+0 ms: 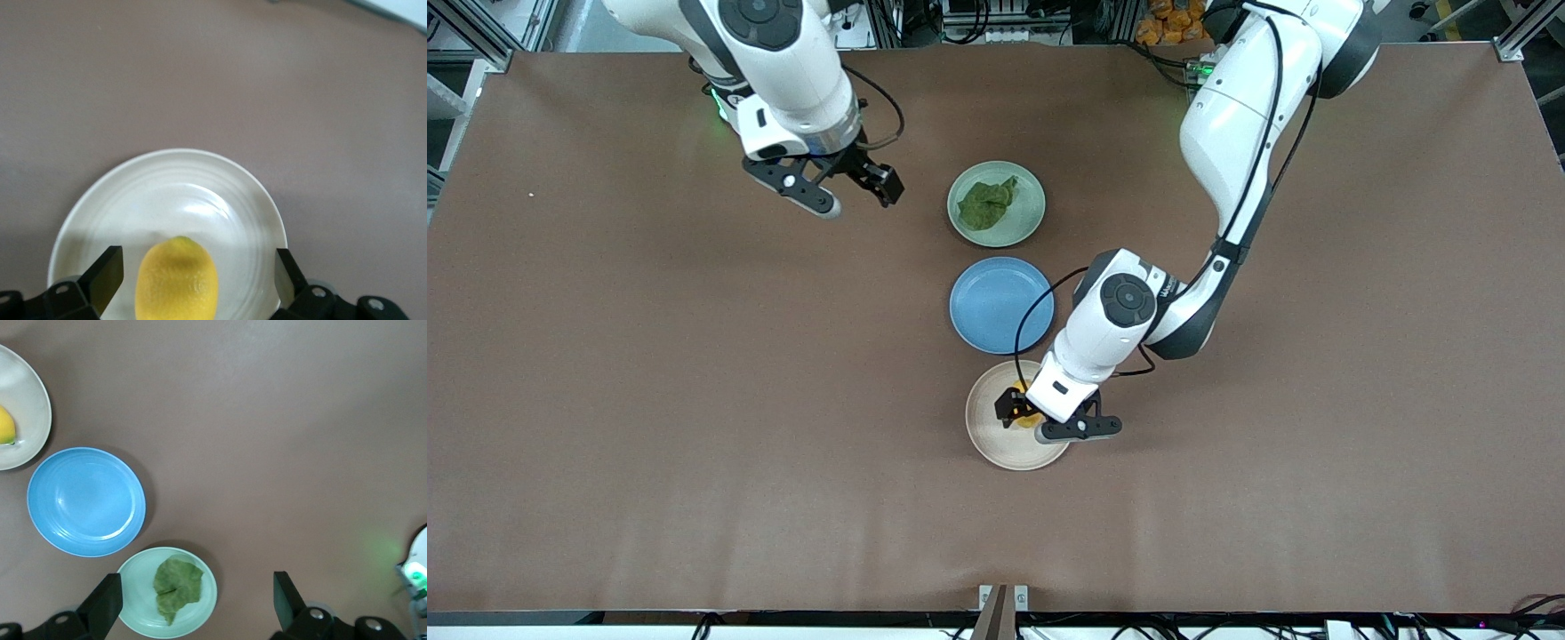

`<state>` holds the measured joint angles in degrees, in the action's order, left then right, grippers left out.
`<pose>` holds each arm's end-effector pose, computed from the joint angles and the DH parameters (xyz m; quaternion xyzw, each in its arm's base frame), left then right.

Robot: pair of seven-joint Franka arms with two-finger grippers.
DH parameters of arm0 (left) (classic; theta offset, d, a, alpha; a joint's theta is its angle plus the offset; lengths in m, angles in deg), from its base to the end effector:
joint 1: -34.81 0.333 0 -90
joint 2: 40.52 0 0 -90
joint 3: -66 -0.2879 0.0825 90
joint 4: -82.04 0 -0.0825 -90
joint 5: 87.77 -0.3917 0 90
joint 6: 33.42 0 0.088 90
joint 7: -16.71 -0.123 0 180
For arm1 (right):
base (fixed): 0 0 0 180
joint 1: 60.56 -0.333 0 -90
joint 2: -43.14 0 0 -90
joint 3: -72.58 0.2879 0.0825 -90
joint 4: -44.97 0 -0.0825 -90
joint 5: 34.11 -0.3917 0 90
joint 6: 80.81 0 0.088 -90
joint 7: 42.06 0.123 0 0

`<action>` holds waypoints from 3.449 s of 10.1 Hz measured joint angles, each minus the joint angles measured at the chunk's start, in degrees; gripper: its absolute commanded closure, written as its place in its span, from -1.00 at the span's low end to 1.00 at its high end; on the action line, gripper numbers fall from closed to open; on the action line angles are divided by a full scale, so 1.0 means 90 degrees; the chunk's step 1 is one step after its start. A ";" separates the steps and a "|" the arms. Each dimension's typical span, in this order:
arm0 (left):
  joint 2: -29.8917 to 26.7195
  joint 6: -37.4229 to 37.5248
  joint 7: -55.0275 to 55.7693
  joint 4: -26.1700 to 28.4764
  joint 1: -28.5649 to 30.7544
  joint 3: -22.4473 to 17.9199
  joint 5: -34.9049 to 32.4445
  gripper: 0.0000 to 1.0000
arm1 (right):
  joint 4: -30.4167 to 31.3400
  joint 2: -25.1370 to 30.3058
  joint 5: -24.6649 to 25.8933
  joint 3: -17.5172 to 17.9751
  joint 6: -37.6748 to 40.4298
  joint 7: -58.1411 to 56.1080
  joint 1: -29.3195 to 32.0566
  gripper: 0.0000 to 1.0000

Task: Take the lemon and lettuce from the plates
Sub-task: 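Close the left gripper on the lemon while the right gripper lowers onto lettuce, then lift the lemon off the cream plate with the left gripper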

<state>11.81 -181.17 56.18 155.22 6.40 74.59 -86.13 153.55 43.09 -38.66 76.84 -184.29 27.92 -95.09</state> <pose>0.6357 -0.4413 0.2078 0.9759 0.0713 0.1158 0.1705 0.4292 0.3551 0.4438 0.9585 -0.2789 -0.0572 0.0143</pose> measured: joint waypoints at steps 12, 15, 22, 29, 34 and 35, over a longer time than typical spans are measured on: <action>0.0617 -0.0593 0.0002 -0.0014 -0.0278 -0.0036 0.0000 -1.00 | 0.0733 -0.1214 -0.0534 -0.0013 -0.2080 0.2710 -0.1106 -1.00; 0.0694 -0.0699 0.0002 -0.0021 -0.0351 -0.0077 0.0000 -0.99 | 0.0836 -0.1904 -0.0628 0.0003 -0.3004 0.3737 -0.1999 -1.00; 0.0698 -0.0699 0.0004 -0.0052 -0.0336 -0.0119 0.0000 0.49 | 0.0831 -0.2927 -0.0628 -0.0052 -0.3563 0.4417 -0.2903 -1.00; 0.0484 0.0768 0.0004 -0.0309 0.0103 -0.0104 0.0001 0.63 | 0.0839 -0.3138 -0.0490 -0.0250 -0.3582 0.4416 -0.2901 -1.00; -0.0133 0.2234 -0.0097 -0.0334 0.0643 0.0146 0.0001 0.64 | 0.0822 -0.3214 -0.0444 -0.0351 -0.3716 0.4415 -0.2882 -1.00; -0.0286 0.2667 -0.0294 -0.0340 0.0803 0.0167 0.0001 0.62 | 0.0810 -0.3214 -0.0436 -0.0367 -0.3722 0.4414 -0.2873 -1.00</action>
<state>9.23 -157.17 53.54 152.16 13.63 76.10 -86.12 160.84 14.17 -42.59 73.54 -217.79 67.65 -120.94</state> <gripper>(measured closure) 0.322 0.000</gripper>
